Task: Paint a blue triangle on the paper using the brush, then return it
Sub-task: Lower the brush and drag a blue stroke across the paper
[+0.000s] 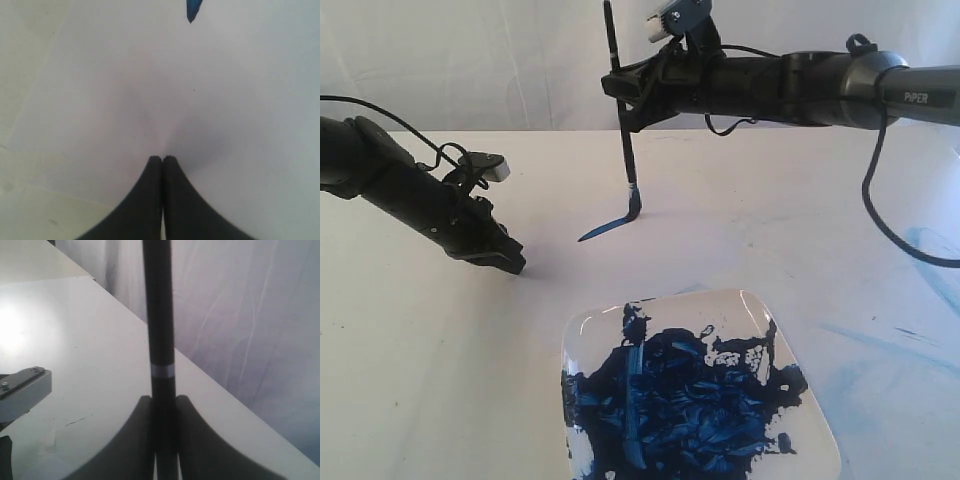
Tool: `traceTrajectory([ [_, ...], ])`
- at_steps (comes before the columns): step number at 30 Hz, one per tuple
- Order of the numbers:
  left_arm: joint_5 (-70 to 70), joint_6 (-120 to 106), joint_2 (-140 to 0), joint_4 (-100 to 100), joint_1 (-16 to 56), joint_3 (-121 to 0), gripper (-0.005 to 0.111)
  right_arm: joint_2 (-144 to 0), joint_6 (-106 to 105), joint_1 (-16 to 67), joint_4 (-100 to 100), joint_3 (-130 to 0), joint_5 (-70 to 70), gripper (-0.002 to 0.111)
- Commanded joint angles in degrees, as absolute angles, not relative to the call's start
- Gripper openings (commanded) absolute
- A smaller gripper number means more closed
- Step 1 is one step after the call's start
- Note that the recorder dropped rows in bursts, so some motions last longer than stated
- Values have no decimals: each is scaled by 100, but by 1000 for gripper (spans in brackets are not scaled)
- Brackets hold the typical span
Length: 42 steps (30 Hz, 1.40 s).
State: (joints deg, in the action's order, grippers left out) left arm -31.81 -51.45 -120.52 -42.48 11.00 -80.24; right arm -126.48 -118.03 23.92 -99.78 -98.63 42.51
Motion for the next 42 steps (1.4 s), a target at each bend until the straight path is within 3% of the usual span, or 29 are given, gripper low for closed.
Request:
traceTrajectory([
  [1,-3260,-5114,-12052,-4297,1113,-8042,0,-12636,-11831,2240,-9995,-9875,4358,0],
  [8,-3235,-5114,-12052,-4297,1113,-8042,0,-12601,-11831,2224,-9995,-9875,4661,0],
  [22,-3192,-5114,-12052,-4297,1113,-8042,0,-12179,-11145,2224,-9995,-9875,6743,0],
  [42,-3115,-5127,-12052,-4314,1113,-8042,0,-12076,-10628,2970,-9995,-9863,4203,0],
])
